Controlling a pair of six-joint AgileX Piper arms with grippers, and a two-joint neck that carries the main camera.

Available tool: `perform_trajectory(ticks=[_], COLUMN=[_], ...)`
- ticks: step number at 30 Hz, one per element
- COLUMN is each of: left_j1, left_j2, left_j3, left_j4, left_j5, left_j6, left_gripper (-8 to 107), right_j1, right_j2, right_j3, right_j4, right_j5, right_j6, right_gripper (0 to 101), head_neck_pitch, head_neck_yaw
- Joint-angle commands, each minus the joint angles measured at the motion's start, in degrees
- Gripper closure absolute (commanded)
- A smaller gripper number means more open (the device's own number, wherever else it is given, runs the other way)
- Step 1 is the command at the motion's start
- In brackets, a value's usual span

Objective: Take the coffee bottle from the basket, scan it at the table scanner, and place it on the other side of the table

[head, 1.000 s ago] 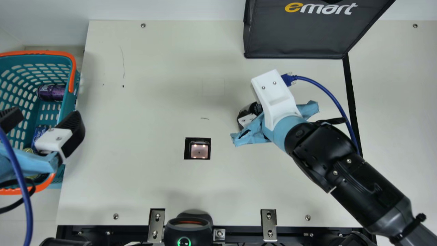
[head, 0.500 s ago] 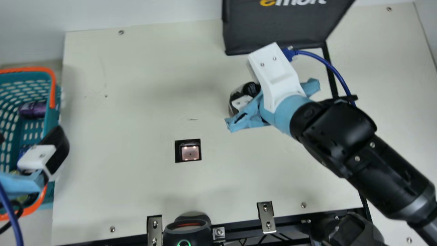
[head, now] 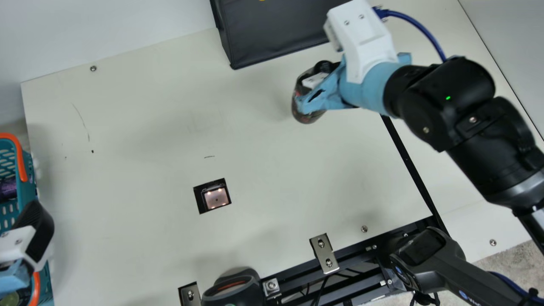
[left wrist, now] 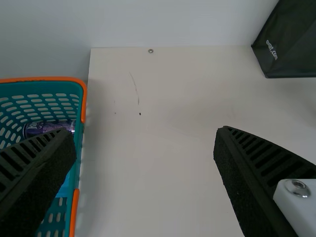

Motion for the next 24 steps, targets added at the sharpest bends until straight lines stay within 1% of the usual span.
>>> perform_trajectory(ticks=[1,7,13,19,24], left_j1=[0.0,0.0,0.0,0.0,0.0], left_j2=[0.0,0.0,0.0,0.0,0.0], left_j3=[0.0,0.0,0.0,0.0,0.0], left_j4=[0.0,0.0,0.0,0.0,0.0], left_j5=[0.0,0.0,0.0,0.0,0.0], left_j6=[0.0,0.0,0.0,0.0,0.0], left_gripper=[9,9,9,9,9], right_j1=[-7.71,-18.38,-27.48,-34.09,-37.15], right_j2=[0.21,1.96,5.9,11.72,16.92], right_j3=[-0.39,-1.92,-4.16,-7.44,-10.62], right_j4=[1.75,5.77,9.46,12.5,13.67], right_j5=[-0.35,-0.63,-1.95,-3.97,-5.36], right_j6=[-2.7,-9.1,-15.67,-21.32,-23.97], right_gripper=[101,101,101,101,101], head_neck_pitch=[-1.66,-1.66,-1.66,-1.66,-1.66], head_neck_yaw=[-0.13,-0.13,-0.13,-0.13,-0.13])
